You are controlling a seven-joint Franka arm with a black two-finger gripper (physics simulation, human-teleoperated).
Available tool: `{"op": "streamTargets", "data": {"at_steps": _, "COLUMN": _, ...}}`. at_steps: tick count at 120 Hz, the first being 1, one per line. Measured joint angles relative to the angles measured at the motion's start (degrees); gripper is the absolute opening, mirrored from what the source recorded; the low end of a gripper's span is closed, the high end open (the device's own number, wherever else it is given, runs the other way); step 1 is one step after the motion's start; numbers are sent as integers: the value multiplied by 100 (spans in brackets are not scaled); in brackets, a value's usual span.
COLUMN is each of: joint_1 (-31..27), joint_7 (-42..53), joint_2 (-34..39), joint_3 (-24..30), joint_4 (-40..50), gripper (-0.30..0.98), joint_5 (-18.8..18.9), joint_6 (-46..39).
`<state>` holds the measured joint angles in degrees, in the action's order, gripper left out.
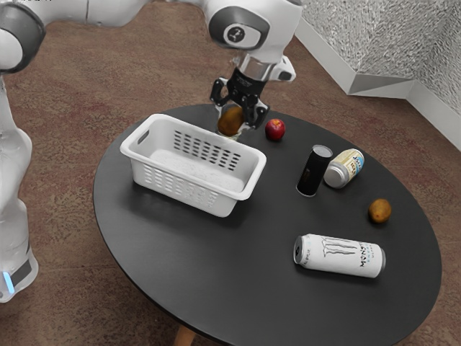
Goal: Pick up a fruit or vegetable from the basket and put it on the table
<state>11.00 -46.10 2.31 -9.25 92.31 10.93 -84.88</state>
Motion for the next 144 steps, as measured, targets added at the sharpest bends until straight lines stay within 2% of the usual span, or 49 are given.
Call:
{"op": "streamTargets", "data": {"at_steps": 14, "joint_1": -284, "joint_7": 225, "joint_2": -1098, "joint_3": 298, "joint_4": -1536, "gripper": 20, "joint_5": 174, "joint_6": 719}}
{"op": "streamTargets", "data": {"at_steps": 21, "joint_1": -727, "joint_7": 370, "joint_2": -1591, "joint_3": 917, "joint_4": -2070, "gripper": 19, "joint_5": 268, "joint_6": 952}}
{"op": "streamTargets", "data": {"at_steps": 27, "joint_1": -1332, "joint_7": 505, "joint_2": -1987, "joint_3": 1771, "joint_4": -2449, "gripper": 19, "joint_5": 450, "joint_6": 1100}}
{"op": "streamTargets", "data": {"at_steps": 33, "joint_1": -1936, "joint_7": 632, "joint_2": -2298, "joint_3": 2621, "joint_4": -2658, "gripper": 19, "joint_5": 662, "joint_6": 1208}}
{"op": "streamTargets", "data": {"at_steps": 40, "joint_1": -2369, "joint_7": 769, "joint_2": -2510, "joint_3": 3278, "joint_4": -2768, "gripper": 19, "joint_5": 900, "joint_6": 1279}}
{"op": "streamTargets", "data": {"at_steps": 63, "joint_1": -2682, "joint_7": 1184, "joint_2": -2796, "joint_3": 4290, "joint_4": -2984, "gripper": 19, "joint_5": 1504, "joint_6": 1226}}
{"op": "streamTargets", "data": {"at_steps": 77, "joint_1": -2689, "joint_7": 1452, "joint_2": -3170, "joint_3": 4542, "joint_4": -3481, "gripper": 19, "joint_5": 1774, "joint_6": 1185}}
{"op": "streamTargets", "data": {"at_steps": 94, "joint_1": -2732, "joint_7": 1831, "joint_2": -3483, "joint_3": 4729, "joint_4": -3597, "gripper": 19, "joint_5": 1899, "joint_6": 798}}
{"op": "streamTargets", "data": {"at_steps": 116, "joint_1": -2911, "joint_7": 2248, "joint_2": -3914, "joint_3": 5622, "joint_4": -3582, "gripper": 19, "joint_5": 2215, "joint_6": 163}}
{"op": "streamTargets", "data": {"at_steps": 144, "joint_1": -2985, "joint_7": 2599, "joint_2": -4049, "joint_3": 5817, "joint_4": -3526, "gripper": 19, "joint_5": 2340, "joint_6": -219}}
